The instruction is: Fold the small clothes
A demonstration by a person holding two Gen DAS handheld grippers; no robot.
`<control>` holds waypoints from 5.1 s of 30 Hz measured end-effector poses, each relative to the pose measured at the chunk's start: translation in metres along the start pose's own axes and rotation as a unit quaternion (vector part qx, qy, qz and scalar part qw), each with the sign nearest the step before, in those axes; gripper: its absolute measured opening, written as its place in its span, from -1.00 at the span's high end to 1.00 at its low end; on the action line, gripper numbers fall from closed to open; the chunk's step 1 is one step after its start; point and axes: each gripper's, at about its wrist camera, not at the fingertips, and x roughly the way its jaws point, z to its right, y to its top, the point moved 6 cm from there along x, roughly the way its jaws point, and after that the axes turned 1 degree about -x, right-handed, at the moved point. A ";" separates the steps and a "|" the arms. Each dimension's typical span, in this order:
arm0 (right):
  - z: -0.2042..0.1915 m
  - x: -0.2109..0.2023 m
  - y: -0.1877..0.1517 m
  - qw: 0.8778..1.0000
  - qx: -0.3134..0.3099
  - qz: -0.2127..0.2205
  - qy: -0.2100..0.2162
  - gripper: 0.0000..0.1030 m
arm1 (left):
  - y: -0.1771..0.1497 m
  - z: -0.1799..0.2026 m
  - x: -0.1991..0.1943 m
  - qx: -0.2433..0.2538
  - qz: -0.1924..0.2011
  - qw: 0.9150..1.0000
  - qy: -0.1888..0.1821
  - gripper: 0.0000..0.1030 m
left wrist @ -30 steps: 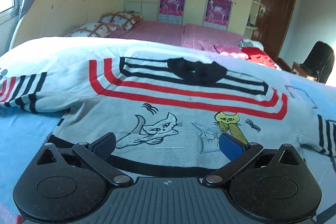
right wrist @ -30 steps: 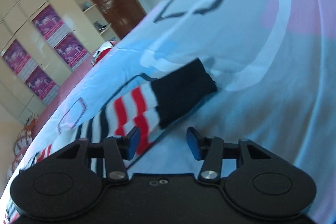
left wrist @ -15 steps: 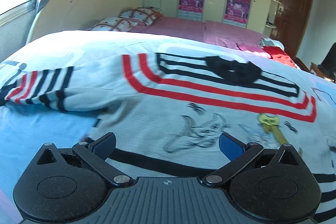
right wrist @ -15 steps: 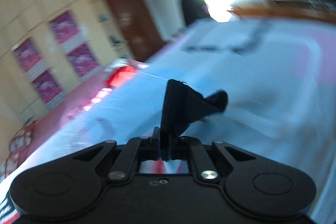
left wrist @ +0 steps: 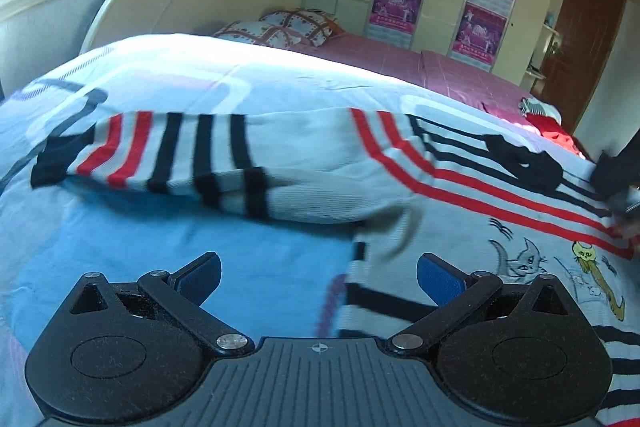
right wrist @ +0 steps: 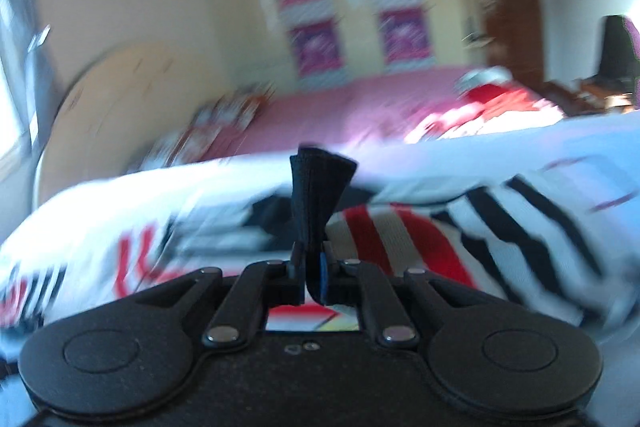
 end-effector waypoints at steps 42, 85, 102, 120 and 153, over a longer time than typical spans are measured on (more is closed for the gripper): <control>0.150 -0.055 -0.041 0.985 0.078 0.007 -0.156 0.51 | 0.024 0.178 0.149 0.023 -0.061 0.977 -0.204 0.90; 0.163 0.011 -0.017 0.993 -0.050 -0.036 -0.102 0.49 | 0.019 0.165 0.132 0.101 0.015 0.994 -0.039 -0.15; 0.061 -0.073 -0.044 0.995 0.014 -0.018 -0.099 0.24 | -0.005 -0.216 0.067 -0.358 0.091 0.929 -0.011 -0.15; 0.013 -0.039 -0.039 0.991 0.053 -0.028 -0.121 0.26 | 0.083 -0.146 0.092 -0.171 0.129 0.976 -0.022 0.80; 0.008 0.068 -0.037 0.957 0.269 -0.096 0.046 0.20 | 0.004 0.038 0.077 0.047 0.070 0.996 -0.030 0.10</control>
